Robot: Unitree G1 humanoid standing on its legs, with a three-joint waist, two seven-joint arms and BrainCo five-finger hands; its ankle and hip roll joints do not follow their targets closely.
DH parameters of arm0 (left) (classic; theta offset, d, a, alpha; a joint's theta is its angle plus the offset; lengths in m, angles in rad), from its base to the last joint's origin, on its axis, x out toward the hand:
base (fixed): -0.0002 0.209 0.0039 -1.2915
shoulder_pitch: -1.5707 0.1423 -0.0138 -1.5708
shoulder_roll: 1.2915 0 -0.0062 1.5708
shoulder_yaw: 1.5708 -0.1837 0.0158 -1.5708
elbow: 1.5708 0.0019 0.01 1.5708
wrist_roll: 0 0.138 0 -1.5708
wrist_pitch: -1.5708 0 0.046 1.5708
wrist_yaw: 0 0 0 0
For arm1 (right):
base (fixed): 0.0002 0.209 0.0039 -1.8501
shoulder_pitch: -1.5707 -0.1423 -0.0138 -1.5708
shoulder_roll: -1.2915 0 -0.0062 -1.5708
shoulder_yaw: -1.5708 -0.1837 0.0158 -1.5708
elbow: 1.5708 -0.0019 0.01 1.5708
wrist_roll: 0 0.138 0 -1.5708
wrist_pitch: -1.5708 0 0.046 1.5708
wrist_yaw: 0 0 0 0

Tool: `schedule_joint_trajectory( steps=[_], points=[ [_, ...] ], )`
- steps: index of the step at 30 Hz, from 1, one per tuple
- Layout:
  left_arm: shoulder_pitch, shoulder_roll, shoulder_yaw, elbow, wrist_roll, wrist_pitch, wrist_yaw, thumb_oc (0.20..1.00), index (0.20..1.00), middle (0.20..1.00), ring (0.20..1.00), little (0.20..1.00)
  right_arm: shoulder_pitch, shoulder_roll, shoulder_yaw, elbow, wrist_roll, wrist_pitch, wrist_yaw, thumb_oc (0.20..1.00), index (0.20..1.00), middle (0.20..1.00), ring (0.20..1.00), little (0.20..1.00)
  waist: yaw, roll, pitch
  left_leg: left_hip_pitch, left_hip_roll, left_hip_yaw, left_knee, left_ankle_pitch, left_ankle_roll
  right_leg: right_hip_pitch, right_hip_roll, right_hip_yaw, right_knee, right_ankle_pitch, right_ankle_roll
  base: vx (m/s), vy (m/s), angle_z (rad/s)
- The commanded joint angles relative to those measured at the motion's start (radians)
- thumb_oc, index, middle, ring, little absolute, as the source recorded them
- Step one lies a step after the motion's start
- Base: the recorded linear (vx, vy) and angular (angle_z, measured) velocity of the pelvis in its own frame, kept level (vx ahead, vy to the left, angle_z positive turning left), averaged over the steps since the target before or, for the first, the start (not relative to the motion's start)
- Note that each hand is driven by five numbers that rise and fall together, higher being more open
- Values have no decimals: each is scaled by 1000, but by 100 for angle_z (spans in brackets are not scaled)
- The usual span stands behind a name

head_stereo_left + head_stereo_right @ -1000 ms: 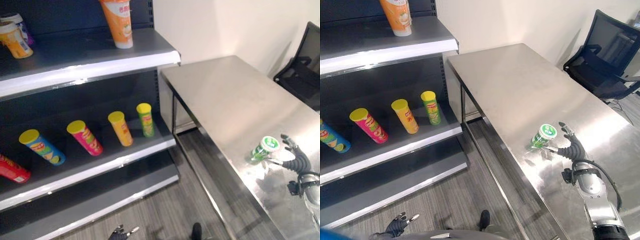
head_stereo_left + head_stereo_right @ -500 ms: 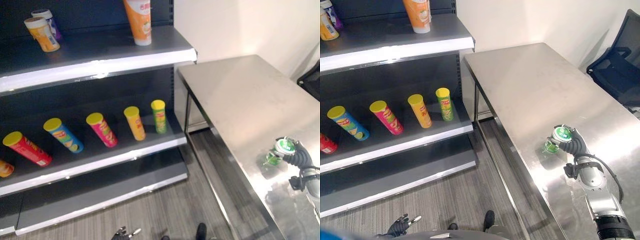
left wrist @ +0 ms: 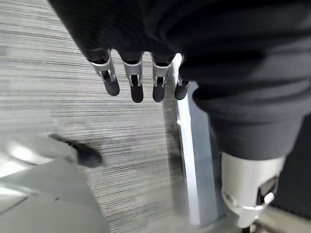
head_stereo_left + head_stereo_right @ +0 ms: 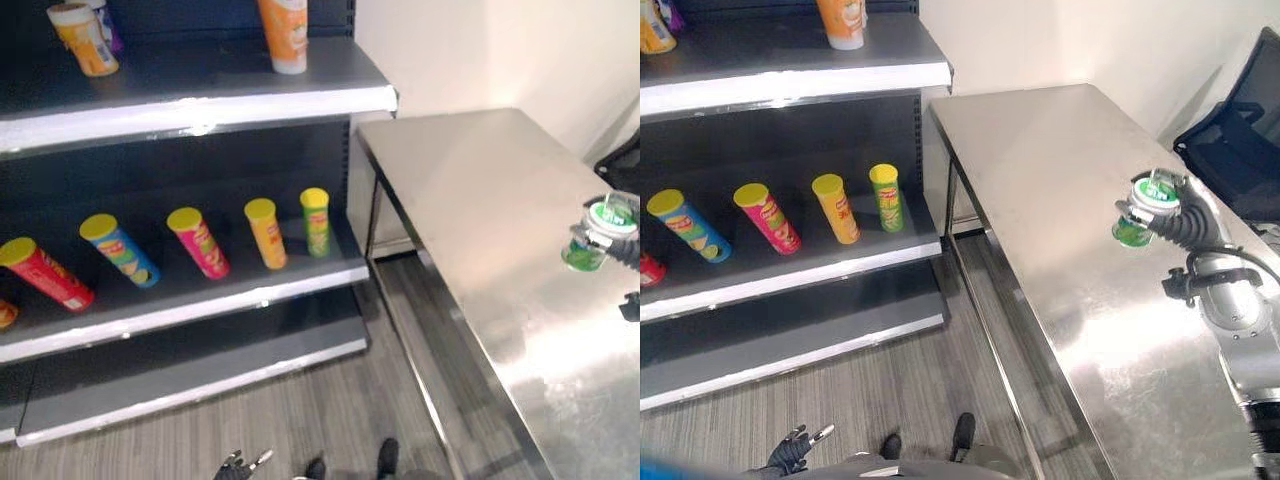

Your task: Put the goods on the table back onto the shelves and tidy them up.

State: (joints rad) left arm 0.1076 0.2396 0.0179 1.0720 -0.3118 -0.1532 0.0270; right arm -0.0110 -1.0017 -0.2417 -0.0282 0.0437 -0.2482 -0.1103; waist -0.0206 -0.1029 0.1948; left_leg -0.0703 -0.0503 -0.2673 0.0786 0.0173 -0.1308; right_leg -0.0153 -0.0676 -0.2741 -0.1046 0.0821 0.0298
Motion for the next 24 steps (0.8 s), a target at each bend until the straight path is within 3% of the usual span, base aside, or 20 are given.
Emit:
schedule_joint_trajectory(
  steps=[1, 4, 6, 10, 11, 12, 16, 18, 20, 21, 22, 23, 24],
  points=[
    [-5, 59, -16, -8, -33, -28, 10, 1000, 1000, 1000, 1000, 1000, -60, -40, -39, -31, -14, -59, -53, 200, 200, 200, 200, 200, 54, -25, -24, -20, 163, 205, -100, 7, 22, 99, 23, -39, 17, -176, 23, 12, 135, 158],
    [-10, 73, -7, 11, -19, -27, 21, 1000, 1000, 1000, 1000, 1000, -58, -49, -42, -73, -28, -60, -56, 200, 200, 200, 200, 200, 41, -28, -39, -68, 216, 276, -166, 35, 24, 91, 13, -55, 17, -197, 25, 48, 213, 64],
    [0, 73, 5, 23, 3, -23, 20, 1000, 1000, 1000, 1000, 1000, -61, -47, -36, -109, -43, -53, -40, 200, 200, 200, 200, 200, 47, 9, -67, -41, 223, 317, -166, 33, 12, 107, 0, -58, 17, -192, 37, 206, 532, 62],
    [-11, 83, 3, 66, 39, -17, 21, 1000, 1000, 1000, 1000, 1000, -101, -21, 5, -131, -56, -37, -29, 200, 200, 200, 200, 200, 57, 21, -80, -10, 178, 325, -166, 16, 35, 119, -63, -63, 34, -167, 60, 156, 412, -9],
    [-14, 90, 2, 70, 46, -14, 23, 1000, 1000, 1000, 1000, 1000, -124, -13, 25, -138, -56, -35, -30, 200, 200, 200, 200, 200, 60, 20, -82, -5, 160, 325, -166, 6, 47, 112, -85, -60, 51, -157, 67, 214, 775, -16],
    [-24, 114, 6, 83, 70, -14, 32, 1000, 1000, 1000, 1000, 1000, -201, -6, 87, -147, -59, -30, -26, 200, 200, 200, 200, 200, 77, 22, -89, 10, 109, 335, -166, -28, 87, 91, -146, -63, 109, -126, 89, 184, 712, -18],
    [-28, 135, 9, 87, 83, -11, 36, 1000, 1000, 1000, 1000, 1000, -263, -22, 135, -156, -67, -28, -30, 200, 200, 200, 200, 200, 83, 23, -79, 31, 67, 335, -166, -45, 121, 60, -192, -54, 218, -88, 93, 83, 327, 6],
    [-35, 150, 3, 87, 93, -10, 32, 1000, 1000, 1000, 1000, 1000, -287, -33, 152, -155, -67, -29, -29, 200, 200, 200, 200, 200, 77, 24, -72, 38, 53, 321, -166, -53, 135, 29, -187, -24, 288, -82, 86, 65, 212, 4],
    [-33, 158, -2, 87, 91, -10, 24, 1000, 1000, 1000, 1000, 1000, -311, -62, 166, -160, -63, -31, -21, 200, 200, 200, 200, 200, 70, 27, -67, 46, 46, 306, -166, -54, 138, -6, -141, 38, 309, -100, 79, 71, 139, 30],
    [-31, 161, -19, 93, 92, -16, 13, 1000, 1000, 1000, 1000, 1000, -402, -99, 224, -156, -44, -39, -15, 200, 200, 200, 200, 200, 78, 35, -64, 55, 40, 302, -166, -55, 137, -29, -90, 75, 228, -126, 78, 75, 98, 40],
    [-31, 159, -16, 93, 92, -16, 13, 1000, 1000, 1000, 1000, 1000, -412, -100, 233, -152, -43, -40, -16, 200, 200, 200, 200, 200, 77, 37, -63, 55, 42, 304, -166, -56, 136, -27, -88, 75, 225, -124, 77, 83, 63, -14],
    [-40, 162, -30, 100, 89, -19, 8, 1000, 1000, 1000, 1000, 1000, -497, -132, 300, -132, -21, -47, -8, 200, 200, 200, 200, 200, 78, 36, -44, 68, 32, 285, -166, -48, 140, -73, -45, 154, 157, -97, 95, 38, -12, -30],
    [-44, 161, -34, 101, 86, -19, 6, 1000, 1000, 1000, 1000, 1000, -530, -144, 330, -125, -12, -49, -6, 200, 200, 200, 200, 200, 79, 34, -38, 73, 29, 277, -166, -46, 138, -85, -32, 180, 133, -81, 102, 38, -11, -22]
  ],
)
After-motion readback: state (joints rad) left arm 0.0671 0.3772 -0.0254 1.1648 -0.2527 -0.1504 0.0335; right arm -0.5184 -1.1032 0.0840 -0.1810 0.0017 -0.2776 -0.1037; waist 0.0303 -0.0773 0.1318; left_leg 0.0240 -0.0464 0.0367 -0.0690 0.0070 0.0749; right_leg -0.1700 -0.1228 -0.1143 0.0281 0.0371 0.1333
